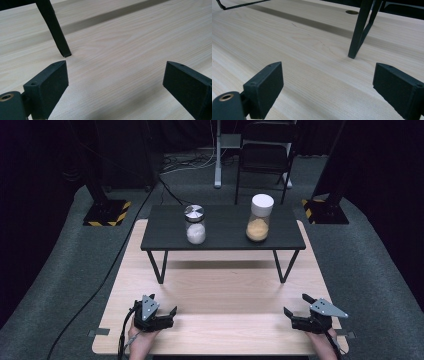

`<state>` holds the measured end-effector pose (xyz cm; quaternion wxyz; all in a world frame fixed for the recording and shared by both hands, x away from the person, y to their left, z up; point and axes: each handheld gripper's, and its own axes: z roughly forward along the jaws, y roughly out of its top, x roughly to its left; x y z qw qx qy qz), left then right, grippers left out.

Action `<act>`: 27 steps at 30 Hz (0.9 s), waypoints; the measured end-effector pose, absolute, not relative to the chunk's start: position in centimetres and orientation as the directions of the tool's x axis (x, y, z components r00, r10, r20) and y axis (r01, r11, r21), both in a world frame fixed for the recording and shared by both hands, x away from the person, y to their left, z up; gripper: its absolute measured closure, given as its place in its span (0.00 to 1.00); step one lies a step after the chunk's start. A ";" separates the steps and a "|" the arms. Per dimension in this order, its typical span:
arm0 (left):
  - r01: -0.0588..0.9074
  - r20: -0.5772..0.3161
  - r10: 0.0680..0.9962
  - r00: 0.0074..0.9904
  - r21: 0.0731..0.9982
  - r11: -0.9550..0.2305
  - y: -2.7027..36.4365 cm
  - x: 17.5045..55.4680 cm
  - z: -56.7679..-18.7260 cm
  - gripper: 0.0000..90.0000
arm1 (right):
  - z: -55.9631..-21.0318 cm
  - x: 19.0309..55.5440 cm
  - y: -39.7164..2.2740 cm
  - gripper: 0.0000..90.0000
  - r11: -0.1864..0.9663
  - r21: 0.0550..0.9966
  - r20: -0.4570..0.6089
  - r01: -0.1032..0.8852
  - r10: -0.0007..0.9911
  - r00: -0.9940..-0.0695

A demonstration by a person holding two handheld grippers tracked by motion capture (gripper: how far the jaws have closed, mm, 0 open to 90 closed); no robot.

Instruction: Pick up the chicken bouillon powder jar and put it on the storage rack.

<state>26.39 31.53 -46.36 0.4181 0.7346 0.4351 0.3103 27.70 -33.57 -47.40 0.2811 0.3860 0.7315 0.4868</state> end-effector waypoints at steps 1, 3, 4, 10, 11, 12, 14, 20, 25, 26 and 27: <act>0.379 0.093 0.899 0.429 0.884 -0.272 31.5 26.4 -46.4 0.06 | -47.4 27.7 -33.6 0.09 0.229 0.929 -0.036 0.290 0.838 -0.544; 0.379 0.092 0.899 0.429 0.884 -0.272 31.5 26.4 -46.4 0.06 | -47.4 27.7 -33.6 0.09 0.229 0.929 -0.035 0.292 0.838 -0.544; 0.379 0.092 0.899 0.429 0.884 -0.272 31.5 26.4 -46.4 0.06 | -47.4 27.7 -33.6 0.09 0.229 0.929 -0.035 0.292 0.838 -0.544; 0.380 0.093 0.899 0.429 0.884 -0.272 31.5 26.4 -46.4 0.06 | -47.4 27.7 -33.6 0.09 0.229 0.929 -0.036 0.292 0.838 -0.544; 0.380 0.093 0.898 0.429 0.884 -0.273 31.5 26.4 -46.3 0.06 | -47.4 27.7 -33.6 0.09 0.230 0.928 -0.036 0.292 0.838 -0.544; 0.380 0.093 0.898 0.429 0.884 -0.273 31.5 26.4 -46.3 0.06 | -47.4 27.7 -33.6 0.09 0.230 0.928 -0.036 0.292 0.838 -0.545; 0.380 0.092 0.898 0.430 0.884 -0.273 31.5 26.4 -46.3 0.06 | -47.4 27.7 -33.5 0.09 0.232 0.928 -0.037 0.292 0.837 -0.546; 0.380 0.095 0.897 0.431 0.883 -0.276 31.5 26.4 -46.3 0.06 | -47.4 27.7 -33.6 0.09 0.231 0.928 -0.037 0.292 0.837 -0.546; 0.381 0.094 0.897 0.431 0.883 -0.276 31.5 26.4 -46.3 0.06 | -47.4 27.8 -33.5 0.09 0.233 0.927 -0.037 0.293 0.837 -0.546; 0.381 0.095 0.897 0.431 0.883 -0.276 31.5 26.4 -46.3 0.06 | -47.4 27.8 -33.5 0.09 0.232 0.927 -0.036 0.294 0.836 -0.547; 0.380 0.095 0.897 0.431 0.882 -0.277 31.5 26.4 -46.3 0.06 | -47.4 27.8 -33.5 0.09 0.232 0.927 -0.036 0.294 0.836 -0.547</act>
